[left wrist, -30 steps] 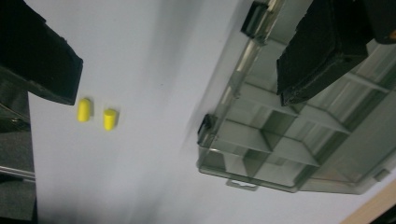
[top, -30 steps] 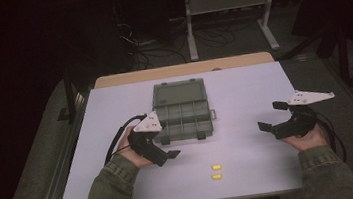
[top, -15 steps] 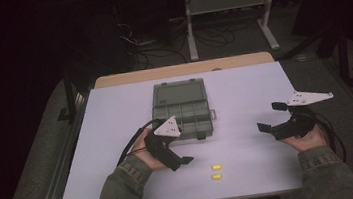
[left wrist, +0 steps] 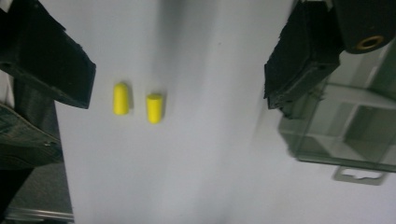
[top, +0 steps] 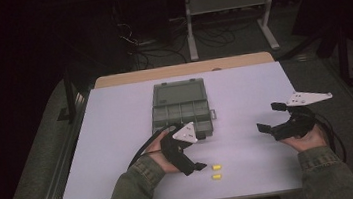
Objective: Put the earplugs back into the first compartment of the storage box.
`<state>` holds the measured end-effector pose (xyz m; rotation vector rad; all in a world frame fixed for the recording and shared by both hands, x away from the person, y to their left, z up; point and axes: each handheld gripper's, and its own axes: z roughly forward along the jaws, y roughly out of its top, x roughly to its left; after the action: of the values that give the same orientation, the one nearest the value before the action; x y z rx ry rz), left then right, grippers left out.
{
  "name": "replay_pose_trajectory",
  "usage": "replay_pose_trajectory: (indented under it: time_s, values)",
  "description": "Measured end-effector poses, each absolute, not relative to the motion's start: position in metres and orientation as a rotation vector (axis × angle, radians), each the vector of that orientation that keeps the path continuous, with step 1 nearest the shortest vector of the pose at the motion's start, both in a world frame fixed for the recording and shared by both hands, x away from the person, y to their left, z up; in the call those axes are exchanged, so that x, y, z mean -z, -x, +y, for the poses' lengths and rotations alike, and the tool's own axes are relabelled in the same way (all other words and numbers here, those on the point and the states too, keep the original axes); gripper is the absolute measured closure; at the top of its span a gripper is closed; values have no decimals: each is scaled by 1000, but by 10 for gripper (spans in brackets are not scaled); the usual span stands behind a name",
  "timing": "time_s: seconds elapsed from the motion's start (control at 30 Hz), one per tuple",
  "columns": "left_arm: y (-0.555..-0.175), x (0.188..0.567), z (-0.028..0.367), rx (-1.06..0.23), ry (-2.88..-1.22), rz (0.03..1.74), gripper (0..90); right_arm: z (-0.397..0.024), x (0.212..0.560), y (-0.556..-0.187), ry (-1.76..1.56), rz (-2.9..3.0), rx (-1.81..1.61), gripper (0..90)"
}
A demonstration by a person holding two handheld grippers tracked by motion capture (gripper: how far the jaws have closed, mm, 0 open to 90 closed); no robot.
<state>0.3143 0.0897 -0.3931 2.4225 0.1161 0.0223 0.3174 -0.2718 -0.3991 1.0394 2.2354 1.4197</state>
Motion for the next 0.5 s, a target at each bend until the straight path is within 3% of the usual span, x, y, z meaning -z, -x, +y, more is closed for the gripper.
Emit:
replay_pose_trajectory:
  time_s: [0.23,0.5]
  values:
    - [-313,402,76,17,-2451,80,156,-271,399,-317,-1034,2240,-1418,0]
    - [-313,408,64,26,-2477,51,305,-270,400,-317,-1030,2252,-1410,0]
